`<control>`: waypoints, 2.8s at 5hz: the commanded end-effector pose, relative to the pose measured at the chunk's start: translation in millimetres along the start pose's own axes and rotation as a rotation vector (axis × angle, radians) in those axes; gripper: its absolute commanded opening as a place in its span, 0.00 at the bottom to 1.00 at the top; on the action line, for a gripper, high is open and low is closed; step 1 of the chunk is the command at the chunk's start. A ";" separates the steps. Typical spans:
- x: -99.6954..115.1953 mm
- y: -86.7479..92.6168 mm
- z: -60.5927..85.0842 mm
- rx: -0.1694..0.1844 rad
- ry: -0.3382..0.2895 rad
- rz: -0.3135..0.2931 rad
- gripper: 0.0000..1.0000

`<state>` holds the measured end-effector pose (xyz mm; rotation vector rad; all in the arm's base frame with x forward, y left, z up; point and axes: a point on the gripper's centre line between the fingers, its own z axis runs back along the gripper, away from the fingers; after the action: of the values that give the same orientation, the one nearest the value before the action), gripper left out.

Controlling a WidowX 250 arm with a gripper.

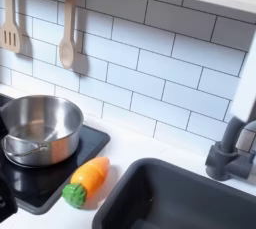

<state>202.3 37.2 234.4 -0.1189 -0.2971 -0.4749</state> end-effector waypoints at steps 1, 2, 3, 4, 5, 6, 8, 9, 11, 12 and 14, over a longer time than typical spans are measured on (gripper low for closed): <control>11.0 -15.1 2.9 -0.021 -0.035 -0.104 1.00; 12.5 -28.0 5.3 -0.024 -0.038 -0.130 1.00; 9.7 -49.2 6.6 -0.037 -0.043 -0.179 1.00; 5.1 -70.5 10.0 0.080 -0.068 -0.176 1.00; -1.9 -101.8 3.0 0.127 -0.110 0.007 1.00; 2.7 -118.1 1.3 0.170 -0.094 0.098 1.00; 28.4 -122.9 -14.6 0.217 -0.042 0.225 1.00; 27.3 -125.4 -16.3 0.212 -0.031 0.203 1.00; 27.0 -125.3 -15.0 0.210 -0.038 0.210 1.00; 27.3 -125.3 -14.6 0.210 -0.039 0.208 1.00; 34.8 -128.7 -15.0 0.203 -0.047 0.190 1.00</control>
<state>176.9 -92.9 236.0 0.0438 -0.3722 -0.2426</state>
